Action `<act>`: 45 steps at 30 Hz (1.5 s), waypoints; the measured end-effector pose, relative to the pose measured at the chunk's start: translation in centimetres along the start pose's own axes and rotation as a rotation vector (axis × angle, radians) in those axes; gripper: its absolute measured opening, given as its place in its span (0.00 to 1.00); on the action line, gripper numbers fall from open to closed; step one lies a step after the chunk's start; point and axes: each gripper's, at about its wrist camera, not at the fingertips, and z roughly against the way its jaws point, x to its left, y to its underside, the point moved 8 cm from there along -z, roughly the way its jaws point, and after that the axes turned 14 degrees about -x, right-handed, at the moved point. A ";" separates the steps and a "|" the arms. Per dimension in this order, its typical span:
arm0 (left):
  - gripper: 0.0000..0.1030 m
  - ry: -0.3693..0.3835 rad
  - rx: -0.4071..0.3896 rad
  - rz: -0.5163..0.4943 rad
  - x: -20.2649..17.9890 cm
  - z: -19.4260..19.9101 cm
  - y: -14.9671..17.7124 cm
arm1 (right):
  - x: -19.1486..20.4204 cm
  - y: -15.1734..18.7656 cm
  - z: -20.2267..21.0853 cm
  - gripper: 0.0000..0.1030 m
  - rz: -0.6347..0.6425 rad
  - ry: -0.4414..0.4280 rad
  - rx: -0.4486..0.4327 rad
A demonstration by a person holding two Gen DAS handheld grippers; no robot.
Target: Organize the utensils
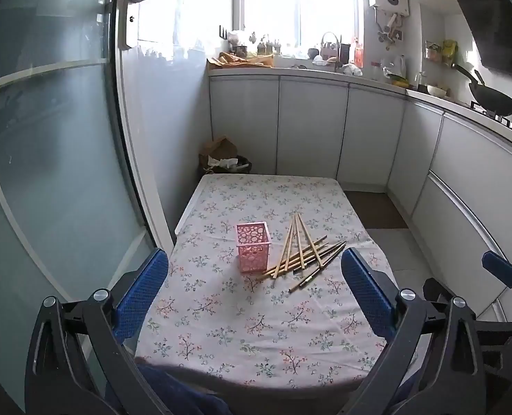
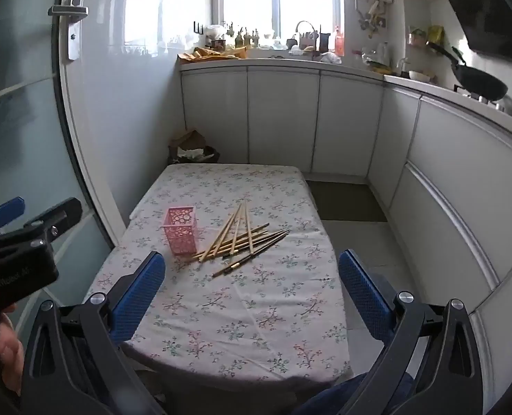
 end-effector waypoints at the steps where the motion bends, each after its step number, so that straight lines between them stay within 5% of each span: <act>1: 0.93 0.001 0.002 0.000 0.0 0.0 0.0 | -0.2 0.0 0.0 0.95 -0.008 -0.002 0.000; 45: 0.93 0.025 0.042 -0.001 -0.8 -1.4 0.6 | -1.6 -0.8 -0.1 0.95 -0.031 0.061 0.006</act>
